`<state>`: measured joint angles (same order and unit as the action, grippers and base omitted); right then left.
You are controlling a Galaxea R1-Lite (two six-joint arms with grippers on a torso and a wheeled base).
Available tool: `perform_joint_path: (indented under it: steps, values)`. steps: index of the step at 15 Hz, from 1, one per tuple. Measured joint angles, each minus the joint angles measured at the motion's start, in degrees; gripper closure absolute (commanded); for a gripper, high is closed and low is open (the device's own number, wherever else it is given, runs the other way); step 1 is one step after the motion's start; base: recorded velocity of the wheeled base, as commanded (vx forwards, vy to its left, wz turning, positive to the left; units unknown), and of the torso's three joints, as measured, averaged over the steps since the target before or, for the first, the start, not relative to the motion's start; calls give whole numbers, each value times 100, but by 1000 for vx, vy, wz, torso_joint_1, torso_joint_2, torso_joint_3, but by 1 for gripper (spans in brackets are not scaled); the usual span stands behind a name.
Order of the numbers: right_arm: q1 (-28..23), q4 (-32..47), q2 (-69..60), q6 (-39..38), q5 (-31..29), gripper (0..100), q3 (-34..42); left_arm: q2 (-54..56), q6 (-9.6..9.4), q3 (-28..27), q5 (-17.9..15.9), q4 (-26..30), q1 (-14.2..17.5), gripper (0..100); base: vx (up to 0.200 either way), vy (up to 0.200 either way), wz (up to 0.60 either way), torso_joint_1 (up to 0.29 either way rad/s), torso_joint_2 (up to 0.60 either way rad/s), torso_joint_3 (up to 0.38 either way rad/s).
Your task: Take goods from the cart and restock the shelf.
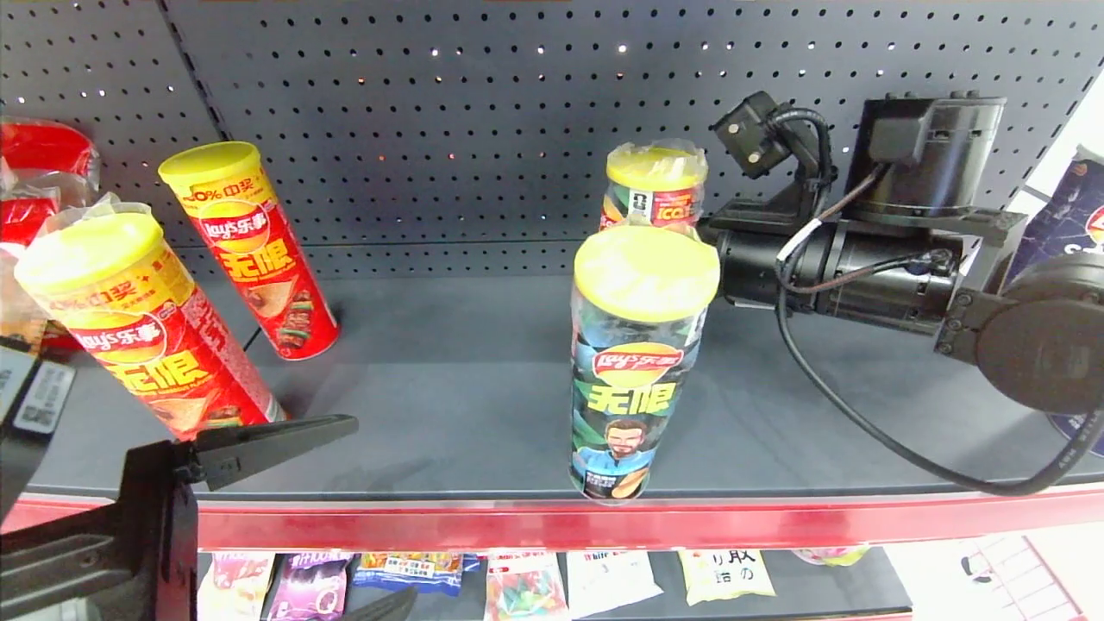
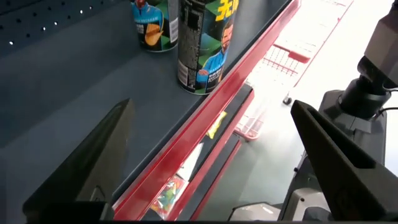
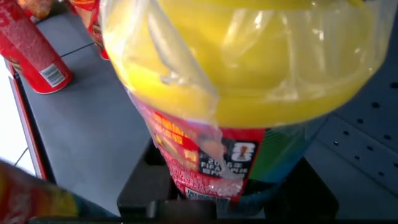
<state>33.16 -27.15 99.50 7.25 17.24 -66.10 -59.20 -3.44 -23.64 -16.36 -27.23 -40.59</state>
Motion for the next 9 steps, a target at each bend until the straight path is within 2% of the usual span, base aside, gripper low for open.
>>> perform_joint_path:
  steps: [2, 3, 9]
  values:
    - [16, -2, 11, -1, -2, 100, 13, 22, 0, 0, 0, -2, 0, 0, 0, 0, 0, 0, 0, 0]
    - [20, 5, 13, 0, -9, 0, 30, 27, 0, 0, 0, -5, 0, 0, 0, 0, 0, 0, 0, 0]
    - [27, 2, -173, -179, -101, 0, 190, -9, 0, -37, 2, -7, 2, 0, 0, 0, 0, 0, 0, 0]
